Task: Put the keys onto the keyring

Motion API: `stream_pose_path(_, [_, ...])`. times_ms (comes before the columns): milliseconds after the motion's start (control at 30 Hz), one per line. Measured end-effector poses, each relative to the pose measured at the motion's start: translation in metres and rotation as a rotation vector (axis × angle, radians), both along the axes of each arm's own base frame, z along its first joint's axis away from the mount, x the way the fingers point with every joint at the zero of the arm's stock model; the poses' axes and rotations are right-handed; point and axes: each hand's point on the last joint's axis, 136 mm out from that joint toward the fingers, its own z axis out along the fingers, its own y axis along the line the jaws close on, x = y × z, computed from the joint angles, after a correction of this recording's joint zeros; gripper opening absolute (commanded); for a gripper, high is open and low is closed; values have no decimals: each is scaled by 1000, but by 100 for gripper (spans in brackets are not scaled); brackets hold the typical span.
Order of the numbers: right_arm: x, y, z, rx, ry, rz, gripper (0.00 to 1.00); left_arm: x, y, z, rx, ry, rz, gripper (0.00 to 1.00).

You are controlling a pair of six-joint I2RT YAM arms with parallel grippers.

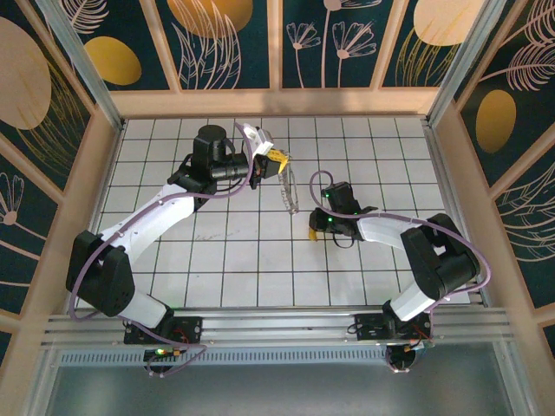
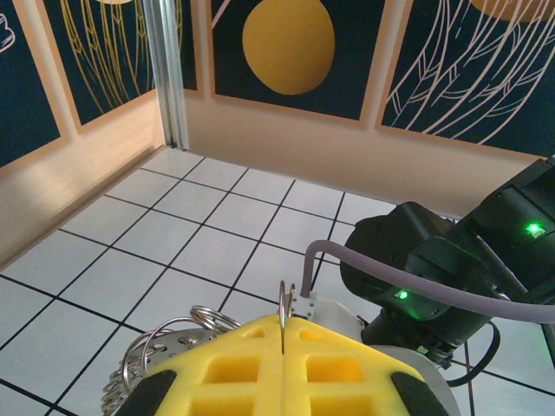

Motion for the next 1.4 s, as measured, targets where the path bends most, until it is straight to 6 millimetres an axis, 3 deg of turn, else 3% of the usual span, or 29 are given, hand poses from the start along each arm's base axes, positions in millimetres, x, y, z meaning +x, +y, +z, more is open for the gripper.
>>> stream_pose_path(467, [-1, 0, -2, -3, 6, 0, 20, 0, 0, 0, 0, 0, 0, 0])
stream_pose_path(700, [-1, 0, -4, -5, 10, 0, 13, 0, 0, 0, 0, 0, 0, 0])
stream_pose_path(933, [-1, 0, -4, -2, 11, 3, 0, 0, 0, 0, 0, 0, 0, 0])
stream_pose_path(1400, [-3, 4, 0, 16, 9, 19, 0, 0, 0, -4, 4, 7, 0, 0])
